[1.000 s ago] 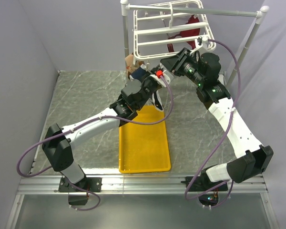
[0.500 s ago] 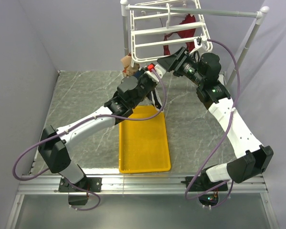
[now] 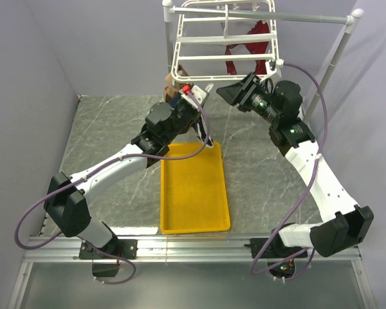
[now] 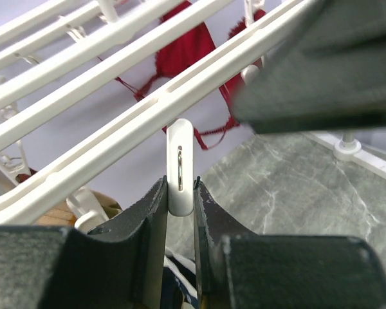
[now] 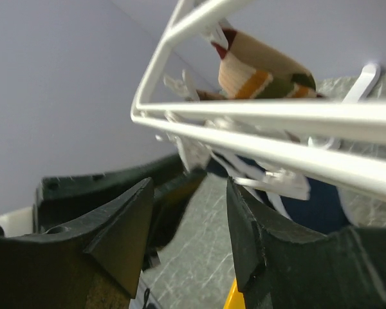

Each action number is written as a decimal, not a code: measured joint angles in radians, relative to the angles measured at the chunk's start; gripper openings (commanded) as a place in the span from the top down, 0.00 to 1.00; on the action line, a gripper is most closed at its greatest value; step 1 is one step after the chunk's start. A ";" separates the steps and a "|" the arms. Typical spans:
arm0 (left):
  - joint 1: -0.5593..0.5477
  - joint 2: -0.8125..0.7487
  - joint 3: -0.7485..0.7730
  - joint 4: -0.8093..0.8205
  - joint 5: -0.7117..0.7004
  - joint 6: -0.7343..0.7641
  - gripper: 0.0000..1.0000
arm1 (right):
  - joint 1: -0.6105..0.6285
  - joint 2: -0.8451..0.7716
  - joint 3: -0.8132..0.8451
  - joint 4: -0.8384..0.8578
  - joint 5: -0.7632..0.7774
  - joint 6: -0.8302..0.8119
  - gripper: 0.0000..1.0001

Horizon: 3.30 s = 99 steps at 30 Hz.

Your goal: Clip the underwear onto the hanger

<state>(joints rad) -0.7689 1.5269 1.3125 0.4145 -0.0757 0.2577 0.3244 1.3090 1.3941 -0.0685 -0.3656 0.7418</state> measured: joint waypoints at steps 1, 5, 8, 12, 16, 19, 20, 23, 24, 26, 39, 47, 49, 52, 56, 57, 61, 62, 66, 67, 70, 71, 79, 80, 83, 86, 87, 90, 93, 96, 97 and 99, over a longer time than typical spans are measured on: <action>0.007 -0.006 -0.018 0.027 0.011 -0.005 1.00 | -0.002 -0.010 -0.029 0.015 -0.010 0.006 0.43; 0.030 -0.012 -0.065 0.115 0.059 -0.024 1.00 | -0.005 -0.010 -0.092 0.079 -0.039 0.037 0.43; 0.040 -0.012 -0.103 0.188 0.088 -0.039 1.00 | -0.005 0.003 -0.097 0.128 -0.052 0.065 0.43; 0.045 -0.012 -0.146 0.290 0.129 -0.043 1.00 | -0.008 0.018 -0.098 0.217 -0.078 0.098 0.43; 0.046 -0.012 -0.170 0.372 0.159 -0.043 1.00 | -0.008 0.032 -0.098 0.296 -0.105 0.106 0.44; 0.048 -0.012 -0.174 0.412 0.169 -0.046 1.00 | -0.008 0.040 -0.098 0.325 -0.116 0.100 0.44; 0.050 -0.012 -0.174 0.420 0.172 -0.047 1.00 | -0.008 0.042 -0.098 0.332 -0.118 0.098 0.44; 0.056 -0.012 -0.174 0.443 0.181 -0.046 1.00 | -0.008 0.048 -0.098 0.352 -0.128 0.098 0.41; 0.058 -0.012 -0.174 0.447 0.185 -0.046 1.00 | -0.008 0.051 -0.098 0.359 -0.132 0.098 0.41; 0.059 -0.012 -0.177 0.453 0.191 -0.046 1.00 | -0.008 0.057 -0.098 0.369 -0.137 0.098 0.41; 0.073 -0.012 -0.215 0.503 0.234 -0.016 1.00 | -0.009 0.106 -0.091 0.444 -0.204 0.124 0.48; 0.077 -0.011 -0.236 0.533 0.263 0.046 1.00 | -0.009 0.120 -0.091 0.467 -0.228 0.137 0.43; 0.077 -0.011 -0.236 0.533 0.270 0.057 1.00 | -0.009 0.121 -0.090 0.467 -0.229 0.140 0.45; 0.077 -0.011 -0.236 0.533 0.276 0.067 1.00 | -0.009 0.120 -0.090 0.467 -0.225 0.149 0.46; 0.077 -0.004 -0.235 0.536 0.281 0.070 1.00 | -0.009 0.114 -0.105 0.479 -0.200 0.190 0.43; 0.077 -0.002 -0.235 0.536 0.285 0.069 1.00 | -0.009 0.108 -0.122 0.493 -0.188 0.205 0.43; 0.073 0.007 -0.235 0.522 0.305 0.065 1.00 | -0.009 0.074 -0.192 0.502 -0.117 0.237 0.44; 0.072 0.008 -0.235 0.519 0.308 0.064 1.00 | -0.008 0.068 -0.201 0.501 -0.105 0.245 0.44; 0.070 0.008 -0.235 0.521 0.316 0.058 1.00 | -0.006 0.036 -0.238 0.507 -0.066 0.256 0.44; 0.070 0.008 -0.235 0.523 0.317 0.054 1.00 | -0.006 0.029 -0.250 0.515 -0.056 0.261 0.44; 0.067 0.008 -0.235 0.525 0.319 0.043 1.00 | -0.004 0.012 -0.298 0.550 -0.034 0.275 0.44; 0.067 0.009 -0.234 0.524 0.319 0.041 1.00 | -0.004 0.009 -0.313 0.558 -0.030 0.278 0.44; 0.067 0.012 -0.206 0.526 0.332 0.024 1.00 | -0.004 -0.029 -0.361 0.602 -0.019 0.303 0.36; 0.067 0.012 -0.205 0.528 0.335 0.018 1.00 | -0.004 -0.029 -0.362 0.623 -0.019 0.311 0.36; 0.067 0.014 -0.201 0.531 0.342 0.008 1.00 | -0.004 -0.023 -0.362 0.671 -0.020 0.327 0.35; 0.068 0.021 -0.199 0.535 0.343 0.007 1.00 | -0.004 -0.008 -0.362 0.720 -0.022 0.337 0.35; 0.068 0.025 -0.199 0.541 0.344 0.006 1.00 | -0.004 0.000 -0.362 0.734 -0.024 0.339 0.35; 0.069 0.036 -0.199 0.554 0.349 0.005 1.00 | -0.004 0.022 -0.362 0.762 -0.024 0.340 0.36; 0.070 0.048 -0.195 0.561 0.349 -0.008 1.00 | -0.003 0.042 -0.362 0.774 -0.024 0.344 0.37; 0.071 0.053 -0.189 0.562 0.355 -0.014 1.00 | -0.002 0.057 -0.362 0.779 -0.024 0.348 0.40; 0.071 0.054 -0.188 0.562 0.358 -0.016 1.00 | -0.002 0.060 -0.362 0.779 -0.024 0.351 0.41; 0.071 0.055 -0.188 0.563 0.363 -0.016 1.00 | -0.002 0.065 -0.362 0.780 -0.023 0.356 0.44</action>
<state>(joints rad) -0.6979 1.5814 1.1244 0.9771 0.2874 0.2413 0.3229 1.3739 1.0325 0.7120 -0.3882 1.0981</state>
